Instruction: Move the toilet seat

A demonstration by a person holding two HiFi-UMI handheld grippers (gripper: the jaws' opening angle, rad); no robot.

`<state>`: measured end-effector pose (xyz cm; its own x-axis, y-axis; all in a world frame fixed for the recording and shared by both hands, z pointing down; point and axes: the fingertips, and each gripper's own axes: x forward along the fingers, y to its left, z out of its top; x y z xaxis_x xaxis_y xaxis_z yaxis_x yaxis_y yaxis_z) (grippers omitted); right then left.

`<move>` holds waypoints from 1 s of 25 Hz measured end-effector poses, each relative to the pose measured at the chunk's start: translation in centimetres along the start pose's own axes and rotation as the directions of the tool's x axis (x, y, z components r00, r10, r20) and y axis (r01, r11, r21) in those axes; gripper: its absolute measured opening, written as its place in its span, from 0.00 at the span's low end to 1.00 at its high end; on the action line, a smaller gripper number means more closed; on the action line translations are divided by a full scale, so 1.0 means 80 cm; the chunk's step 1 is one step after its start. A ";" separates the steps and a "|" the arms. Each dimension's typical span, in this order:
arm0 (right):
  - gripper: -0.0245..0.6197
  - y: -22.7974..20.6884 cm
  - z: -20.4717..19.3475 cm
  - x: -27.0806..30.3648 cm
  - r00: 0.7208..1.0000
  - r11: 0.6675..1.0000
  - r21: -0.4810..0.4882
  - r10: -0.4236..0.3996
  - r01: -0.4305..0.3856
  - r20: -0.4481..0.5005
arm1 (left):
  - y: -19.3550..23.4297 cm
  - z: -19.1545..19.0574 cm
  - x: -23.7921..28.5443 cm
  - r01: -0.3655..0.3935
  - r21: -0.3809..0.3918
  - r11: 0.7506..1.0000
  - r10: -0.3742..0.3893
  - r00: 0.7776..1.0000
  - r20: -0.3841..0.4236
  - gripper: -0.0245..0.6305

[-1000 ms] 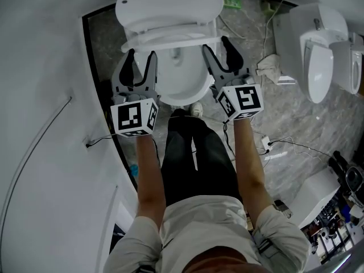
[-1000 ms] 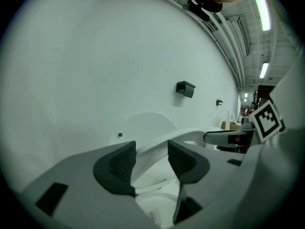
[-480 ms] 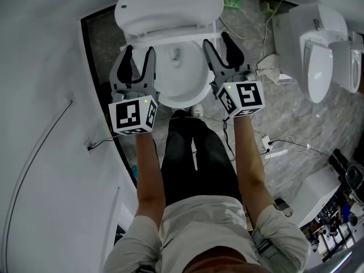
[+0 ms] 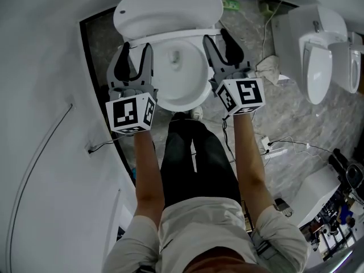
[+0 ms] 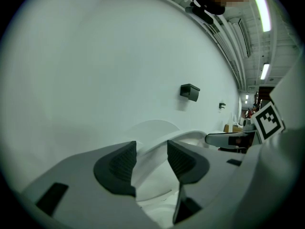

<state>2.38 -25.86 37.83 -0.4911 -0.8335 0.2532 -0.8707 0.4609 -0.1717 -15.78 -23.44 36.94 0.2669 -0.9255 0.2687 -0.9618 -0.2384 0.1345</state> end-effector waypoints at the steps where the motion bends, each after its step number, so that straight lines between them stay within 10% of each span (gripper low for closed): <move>1: 0.36 -0.001 0.000 0.002 1.000 1.000 0.000 -0.001 0.001 0.000 | 0.001 0.001 0.002 -0.002 -0.001 1.000 0.002 1.000 0.002 0.37; 25: 0.32 -0.028 0.021 0.056 0.999 0.999 -0.009 -0.032 0.032 0.015 | 0.023 0.023 0.063 0.013 0.005 1.000 -0.013 1.000 0.019 0.37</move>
<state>2.18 -31.10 37.76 -0.4628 -0.8522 0.2440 -0.8861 0.4368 -0.1551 -16.30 -29.07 36.80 0.2787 -0.9276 0.2489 -0.9584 -0.2521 0.1336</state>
